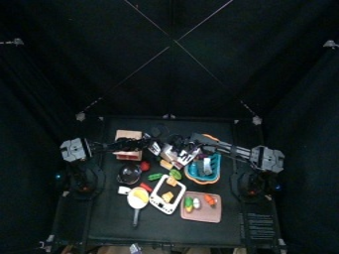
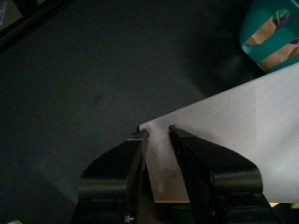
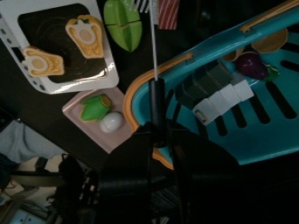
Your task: Put cleaver back in holder
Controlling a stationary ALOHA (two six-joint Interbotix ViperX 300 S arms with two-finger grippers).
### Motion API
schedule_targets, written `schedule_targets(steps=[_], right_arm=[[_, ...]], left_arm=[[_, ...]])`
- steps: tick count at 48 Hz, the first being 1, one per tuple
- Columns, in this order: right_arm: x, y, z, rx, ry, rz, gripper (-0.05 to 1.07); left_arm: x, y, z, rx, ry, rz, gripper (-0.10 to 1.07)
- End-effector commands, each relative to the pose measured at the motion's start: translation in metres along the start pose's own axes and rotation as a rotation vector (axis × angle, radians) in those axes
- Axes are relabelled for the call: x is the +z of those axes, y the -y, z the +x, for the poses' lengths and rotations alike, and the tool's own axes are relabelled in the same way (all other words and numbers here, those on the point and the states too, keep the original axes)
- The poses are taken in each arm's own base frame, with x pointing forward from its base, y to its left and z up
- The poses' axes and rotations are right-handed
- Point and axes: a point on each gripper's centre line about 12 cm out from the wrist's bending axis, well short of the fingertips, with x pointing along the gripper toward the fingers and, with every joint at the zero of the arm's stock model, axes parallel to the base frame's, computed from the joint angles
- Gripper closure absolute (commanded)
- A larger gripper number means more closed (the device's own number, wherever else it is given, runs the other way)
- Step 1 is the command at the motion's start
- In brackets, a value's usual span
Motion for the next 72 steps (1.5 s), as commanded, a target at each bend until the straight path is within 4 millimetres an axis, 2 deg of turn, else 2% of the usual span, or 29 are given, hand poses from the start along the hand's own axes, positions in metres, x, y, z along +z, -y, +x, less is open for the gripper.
schedule_targets(steps=[1,16,27,34,72], right_arm=[[0.003,0.001,-0.019,0.018,0.044,0.002,0.58],[0.013,-0.002,-0.029,0.026,0.061,0.002,0.57],[0.012,-0.004,-0.022,0.009,-0.023,-0.003,0.57],[0.013,-0.005,-0.024,0.007,-0.028,-0.007,0.57],[0.047,-0.011,-0.031,-0.01,0.007,-0.01,0.56]], left_arm=[[0.01,0.004,-0.002,-0.009,0.028,0.007,0.27],[0.009,0.004,-0.002,-0.009,0.026,0.007,0.27],[0.009,0.003,-0.002,-0.007,0.025,0.006,0.27],[0.009,0.003,-0.002,-0.008,0.025,0.007,0.27],[0.008,0.003,-0.002,-0.008,0.023,0.007,0.27]])
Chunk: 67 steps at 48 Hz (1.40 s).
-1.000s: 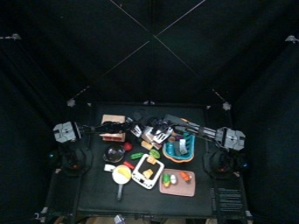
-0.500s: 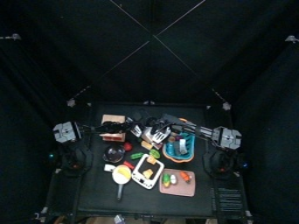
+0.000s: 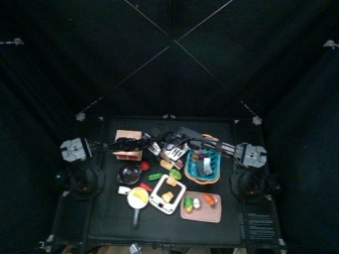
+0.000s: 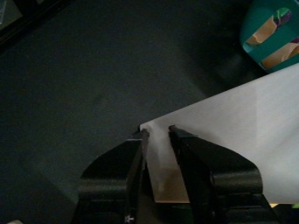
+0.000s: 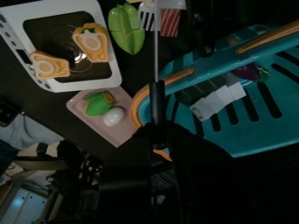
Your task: Put cleaver back in holder
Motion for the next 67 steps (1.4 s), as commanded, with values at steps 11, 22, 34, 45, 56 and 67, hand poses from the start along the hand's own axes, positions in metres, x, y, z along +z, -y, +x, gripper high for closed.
schedule_targets(steps=[11,22,34,45,56,67], right_arm=[[0.01,0.003,-0.021,0.008,0.139,0.007,0.35],[0.024,0.006,-0.019,-0.001,0.23,0.015,0.23],[0.017,0.01,-0.027,-0.016,0.296,0.015,0.23],[-0.009,0.012,-0.025,-0.018,0.375,0.0,0.23],[-0.053,0.008,-0.014,0.053,0.529,-0.046,0.23],[-0.086,0.0,0.008,0.184,0.779,-0.134,0.23]], left_arm=[[0.008,0.004,-0.002,-0.01,0.023,0.005,0.27],[0.007,0.003,-0.002,-0.008,0.022,0.003,0.27],[0.008,0.001,-0.005,-0.005,0.026,0.002,0.27],[0.007,-0.001,-0.027,-0.014,0.08,-0.004,0.27],[0.009,0.003,-0.062,-0.045,0.191,0.029,0.27],[0.008,0.005,-0.087,-0.063,0.23,0.103,0.27]])
